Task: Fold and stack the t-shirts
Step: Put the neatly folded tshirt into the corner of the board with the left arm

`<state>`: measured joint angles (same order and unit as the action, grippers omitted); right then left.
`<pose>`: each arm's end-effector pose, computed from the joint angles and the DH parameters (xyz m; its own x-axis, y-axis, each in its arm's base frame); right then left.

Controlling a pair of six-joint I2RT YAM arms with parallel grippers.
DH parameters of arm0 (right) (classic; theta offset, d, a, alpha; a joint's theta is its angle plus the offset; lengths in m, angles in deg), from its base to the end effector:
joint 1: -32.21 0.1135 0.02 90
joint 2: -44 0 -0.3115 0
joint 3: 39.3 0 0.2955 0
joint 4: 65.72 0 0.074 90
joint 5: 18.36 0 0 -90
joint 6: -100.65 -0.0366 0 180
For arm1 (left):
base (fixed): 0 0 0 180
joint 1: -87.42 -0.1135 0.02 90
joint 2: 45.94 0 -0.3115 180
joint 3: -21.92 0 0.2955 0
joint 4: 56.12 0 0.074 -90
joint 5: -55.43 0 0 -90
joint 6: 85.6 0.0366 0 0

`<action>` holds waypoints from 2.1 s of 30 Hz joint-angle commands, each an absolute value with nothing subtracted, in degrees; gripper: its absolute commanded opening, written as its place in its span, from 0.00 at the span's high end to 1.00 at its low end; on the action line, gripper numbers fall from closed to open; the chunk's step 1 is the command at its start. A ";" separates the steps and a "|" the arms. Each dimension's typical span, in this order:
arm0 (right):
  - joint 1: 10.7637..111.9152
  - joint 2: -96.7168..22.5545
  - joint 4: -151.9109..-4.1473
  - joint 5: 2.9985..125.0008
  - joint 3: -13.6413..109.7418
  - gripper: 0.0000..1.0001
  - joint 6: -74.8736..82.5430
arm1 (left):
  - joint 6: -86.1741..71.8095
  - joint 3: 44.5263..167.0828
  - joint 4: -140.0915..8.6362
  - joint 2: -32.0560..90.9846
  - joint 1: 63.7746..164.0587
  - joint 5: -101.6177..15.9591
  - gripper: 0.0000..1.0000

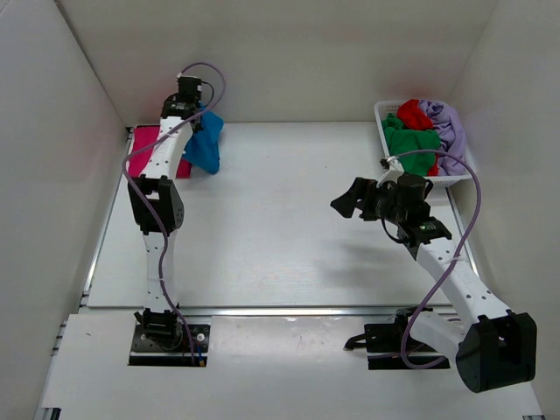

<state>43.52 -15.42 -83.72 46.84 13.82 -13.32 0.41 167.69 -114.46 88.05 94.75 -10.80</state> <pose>0.2450 0.0647 0.3051 -0.5933 0.2574 -0.7627 -0.3413 0.7777 0.5280 0.5965 -0.0619 0.3199 -0.7074 0.0268 -0.7063 -0.2078 0.9472 0.2441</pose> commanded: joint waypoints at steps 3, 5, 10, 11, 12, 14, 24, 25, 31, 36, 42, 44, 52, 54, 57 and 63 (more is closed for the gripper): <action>44.43 -15.85 -85.08 46.85 14.95 0.04 -11.85 | 0.88 180.48 -119.84 92.21 87.51 -13.11 1.00; 44.60 -16.64 -85.43 47.12 15.22 0.04 -11.94 | 1.84 185.23 -122.22 94.76 84.61 -13.12 1.00; 43.55 -18.66 -86.66 46.68 17.50 0.04 -11.24 | 4.39 186.56 -121.97 96.52 82.50 -16.45 1.00; 44.07 -19.28 -87.18 47.03 17.76 0.05 -10.71 | 4.31 187.09 -121.62 97.14 81.89 -16.55 1.00; 44.08 -19.72 -87.62 47.21 18.55 0.04 -10.53 | 4.40 187.53 -121.88 97.41 81.27 -16.90 1.00; 44.78 -19.98 -88.15 47.73 19.00 0.04 -10.97 | 4.05 187.97 -121.88 98.37 79.95 -17.95 1.00; 46.54 -21.74 -92.19 51.33 20.67 0.04 -10.01 | 2.99 190.25 -121.18 104.00 75.20 -17.34 0.73; 46.54 -21.48 -92.46 51.77 20.67 0.04 -9.83 | 2.99 190.60 -121.09 104.87 75.03 -17.34 0.62; 46.63 -22.35 -96.23 53.70 22.42 0.05 -8.42 | 1.24 190.35 -120.92 107.42 73.00 -16.29 0.09; 47.42 -22.01 -97.39 55.56 22.78 0.01 -9.13 | -1.57 191.66 -121.36 107.52 71.86 -14.96 0.04; 47.60 -20.77 -101.50 62.57 22.51 0.01 -9.04 | -2.90 190.44 -121.36 99.54 71.34 -16.28 0.03; 45.76 -21.91 -102.73 63.28 22.86 0.01 -7.46 | -2.99 188.68 -121.36 95.49 71.24 -19.17 0.03; 38.54 -29.73 -109.42 59.60 28.39 0.01 -2.80 | -2.28 170.51 -126.71 72.57 76.07 -27.00 0.02; 38.98 -31.40 -110.82 61.52 29.97 0.00 -2.01 | -3.68 166.29 -127.33 67.12 76.96 -31.99 0.02; 39.95 -31.24 -111.80 63.98 31.30 0.01 -1.13 | -4.30 158.38 -127.24 58.07 78.71 -36.49 0.01; 39.42 -27.37 -112.85 63.03 29.90 0.01 0.98 | 0.00 141.26 -125.23 41.72 83.55 -35.97 0.01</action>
